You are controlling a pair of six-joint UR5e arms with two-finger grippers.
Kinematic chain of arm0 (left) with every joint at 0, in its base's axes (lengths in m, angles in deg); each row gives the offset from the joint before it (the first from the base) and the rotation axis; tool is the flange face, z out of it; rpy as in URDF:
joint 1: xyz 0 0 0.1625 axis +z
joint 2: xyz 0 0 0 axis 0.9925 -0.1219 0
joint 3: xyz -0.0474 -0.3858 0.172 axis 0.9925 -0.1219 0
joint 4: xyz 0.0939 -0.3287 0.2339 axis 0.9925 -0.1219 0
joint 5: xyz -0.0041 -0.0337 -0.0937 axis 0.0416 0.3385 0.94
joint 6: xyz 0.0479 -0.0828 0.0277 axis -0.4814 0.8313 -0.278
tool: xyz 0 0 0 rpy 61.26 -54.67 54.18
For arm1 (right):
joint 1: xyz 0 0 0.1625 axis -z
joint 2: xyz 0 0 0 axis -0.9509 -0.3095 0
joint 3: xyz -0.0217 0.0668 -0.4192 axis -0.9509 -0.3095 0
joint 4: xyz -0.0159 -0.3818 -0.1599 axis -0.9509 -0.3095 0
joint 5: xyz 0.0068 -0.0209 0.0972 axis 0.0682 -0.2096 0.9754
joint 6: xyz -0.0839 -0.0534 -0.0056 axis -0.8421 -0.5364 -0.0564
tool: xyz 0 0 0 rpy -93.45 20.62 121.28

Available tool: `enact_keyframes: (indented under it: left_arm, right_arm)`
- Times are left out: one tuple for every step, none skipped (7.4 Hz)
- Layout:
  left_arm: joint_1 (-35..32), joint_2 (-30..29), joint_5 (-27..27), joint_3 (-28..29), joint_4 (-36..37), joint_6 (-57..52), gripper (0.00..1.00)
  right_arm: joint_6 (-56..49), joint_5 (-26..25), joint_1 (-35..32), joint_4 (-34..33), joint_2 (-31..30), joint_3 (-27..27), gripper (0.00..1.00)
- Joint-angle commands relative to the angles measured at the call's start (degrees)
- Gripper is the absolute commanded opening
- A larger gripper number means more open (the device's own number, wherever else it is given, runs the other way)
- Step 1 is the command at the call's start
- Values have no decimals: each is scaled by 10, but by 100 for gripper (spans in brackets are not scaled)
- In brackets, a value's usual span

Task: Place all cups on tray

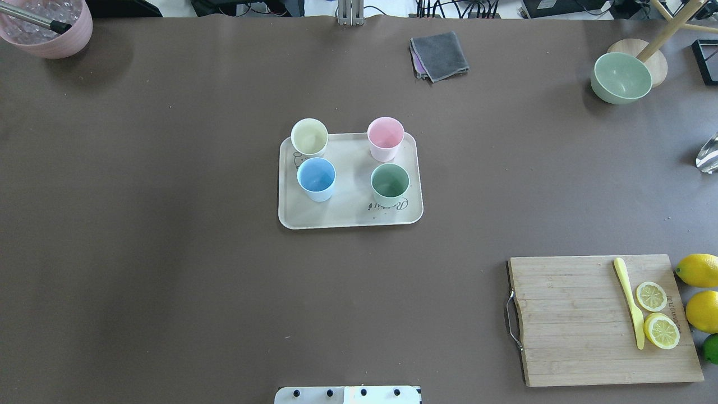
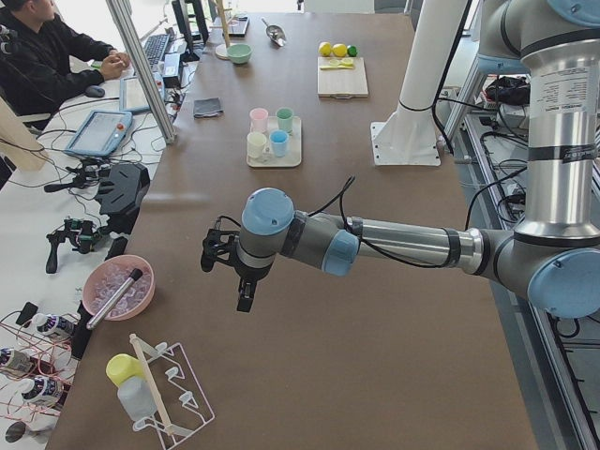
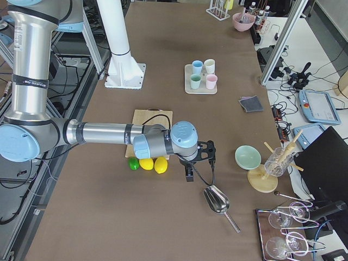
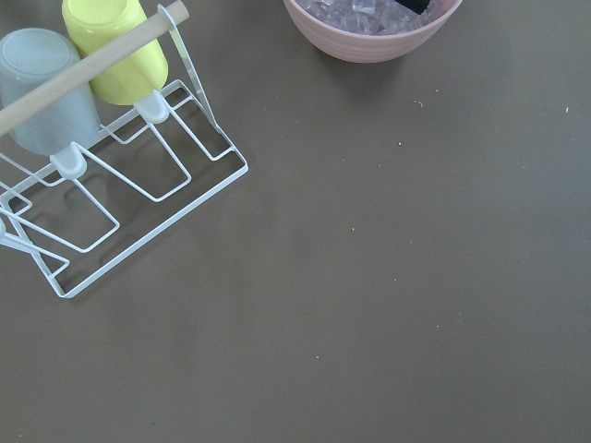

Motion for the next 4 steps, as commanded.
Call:
enact_keyframes:
  left_arm:
    - [-1, 5, -5, 1, 0, -1, 98]
    - [-1, 5, -5, -3, 1, -2, 98]
    - [-2, 5, -5, -7, 3, -1, 98]
    - [0, 5, -5, -4, 5, -1, 98]
  right_arm:
    - [3, -3, -11, -22, 0, -1, 100]
    - [2, -3, -26, -58, 2, 1, 100]
    - [2, -4, -36, -79, 1, 7, 100]
    - [2, -4, -36, -82, 0, 6, 100]
